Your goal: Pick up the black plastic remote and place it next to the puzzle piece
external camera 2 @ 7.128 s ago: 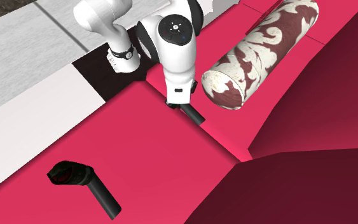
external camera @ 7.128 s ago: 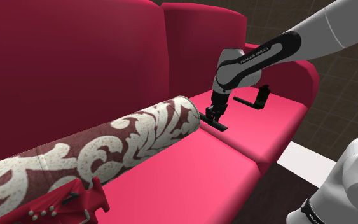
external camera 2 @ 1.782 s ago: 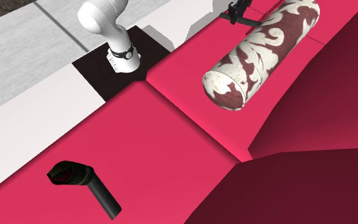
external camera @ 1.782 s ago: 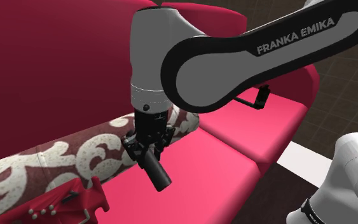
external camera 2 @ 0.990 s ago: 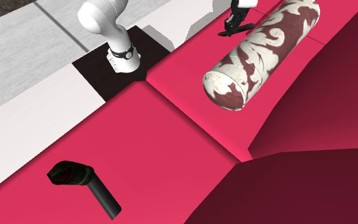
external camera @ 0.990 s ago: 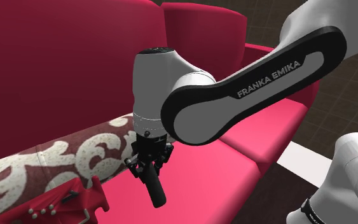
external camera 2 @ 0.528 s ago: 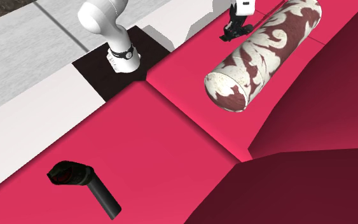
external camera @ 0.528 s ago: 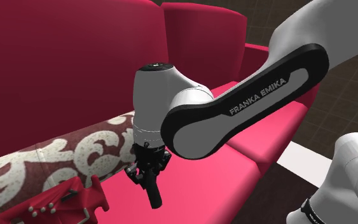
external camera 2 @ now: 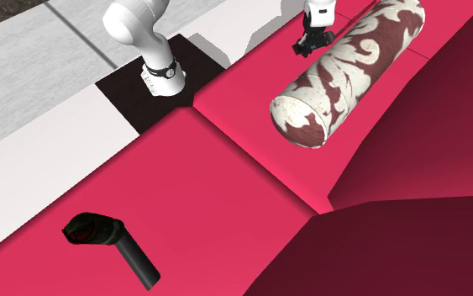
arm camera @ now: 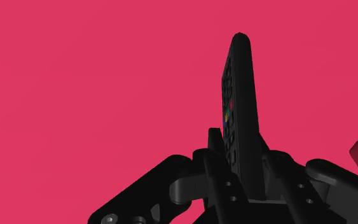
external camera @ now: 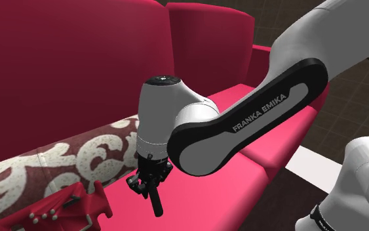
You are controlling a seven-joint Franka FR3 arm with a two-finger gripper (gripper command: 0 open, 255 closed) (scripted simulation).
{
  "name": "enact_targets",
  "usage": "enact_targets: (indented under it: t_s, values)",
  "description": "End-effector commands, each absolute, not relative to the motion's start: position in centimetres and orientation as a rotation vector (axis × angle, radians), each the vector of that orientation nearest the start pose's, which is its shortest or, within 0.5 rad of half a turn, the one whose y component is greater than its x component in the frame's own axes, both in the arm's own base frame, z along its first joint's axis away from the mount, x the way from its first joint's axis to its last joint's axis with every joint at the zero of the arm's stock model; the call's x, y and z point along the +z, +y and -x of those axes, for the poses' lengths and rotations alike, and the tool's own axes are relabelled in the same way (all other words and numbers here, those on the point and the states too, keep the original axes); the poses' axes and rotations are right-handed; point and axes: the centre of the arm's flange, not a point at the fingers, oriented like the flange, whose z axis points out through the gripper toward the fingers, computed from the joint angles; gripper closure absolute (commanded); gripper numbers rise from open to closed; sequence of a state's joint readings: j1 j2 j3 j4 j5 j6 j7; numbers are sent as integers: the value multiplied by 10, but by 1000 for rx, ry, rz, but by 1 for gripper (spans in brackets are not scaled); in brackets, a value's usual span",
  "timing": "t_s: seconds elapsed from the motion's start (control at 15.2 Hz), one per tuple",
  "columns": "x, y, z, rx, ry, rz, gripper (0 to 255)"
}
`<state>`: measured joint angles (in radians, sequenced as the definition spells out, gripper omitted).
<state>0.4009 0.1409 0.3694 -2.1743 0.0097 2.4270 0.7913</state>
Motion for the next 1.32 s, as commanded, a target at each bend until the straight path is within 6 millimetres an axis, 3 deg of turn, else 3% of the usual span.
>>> enact_targets:
  t_s: [0.0,0.2,0.26,0.53,0.59,0.86,1.25]
  values:
    - [330,382,-405,0,60,3060,255]
    - [330,382,-405,0,60,3060,255]
    - [325,384,-402,0,60,3060,0]
    - [322,391,-396,-1,60,3060,0]
    - [330,382,-405,0,60,3060,0]
    - [380,378,-405,0,60,3060,0]
    - [380,378,-405,0,60,3060,0]
